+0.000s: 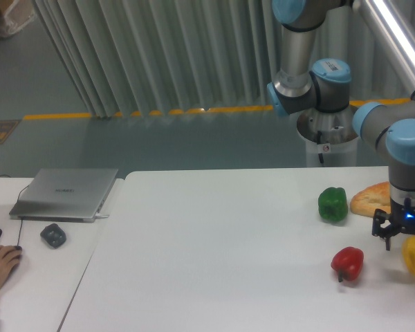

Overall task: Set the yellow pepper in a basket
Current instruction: 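Lower the gripper onto the yellow pepper and close on it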

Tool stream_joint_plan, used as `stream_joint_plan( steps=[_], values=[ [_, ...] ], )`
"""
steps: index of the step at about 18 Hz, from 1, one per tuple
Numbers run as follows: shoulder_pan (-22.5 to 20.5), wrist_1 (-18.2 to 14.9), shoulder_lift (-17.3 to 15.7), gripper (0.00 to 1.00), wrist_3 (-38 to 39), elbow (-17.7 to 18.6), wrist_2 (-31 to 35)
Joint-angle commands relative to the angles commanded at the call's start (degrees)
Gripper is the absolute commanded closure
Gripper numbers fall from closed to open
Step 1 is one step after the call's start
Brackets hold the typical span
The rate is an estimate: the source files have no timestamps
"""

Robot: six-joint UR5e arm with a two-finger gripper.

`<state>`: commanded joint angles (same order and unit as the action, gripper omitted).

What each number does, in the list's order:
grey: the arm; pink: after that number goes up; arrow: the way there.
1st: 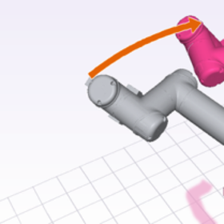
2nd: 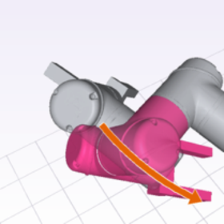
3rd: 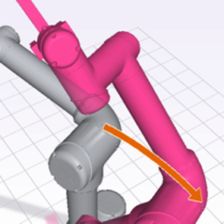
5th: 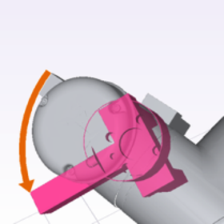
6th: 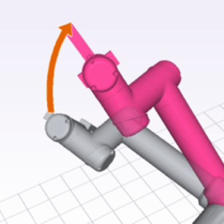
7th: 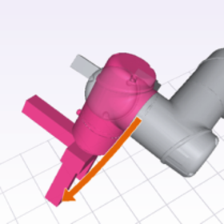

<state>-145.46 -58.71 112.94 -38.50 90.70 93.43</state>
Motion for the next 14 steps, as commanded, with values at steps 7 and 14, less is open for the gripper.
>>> stream_joint_plan(
  steps=[7, 14],
  values=[
    [-0.1, 0.3, 0.8, 0.0, -1.8, 0.5, -0.1],
    [-1.3, 0.3, 1.1, 0.0, -1.8, 0.7, 0.0]
  ],
)
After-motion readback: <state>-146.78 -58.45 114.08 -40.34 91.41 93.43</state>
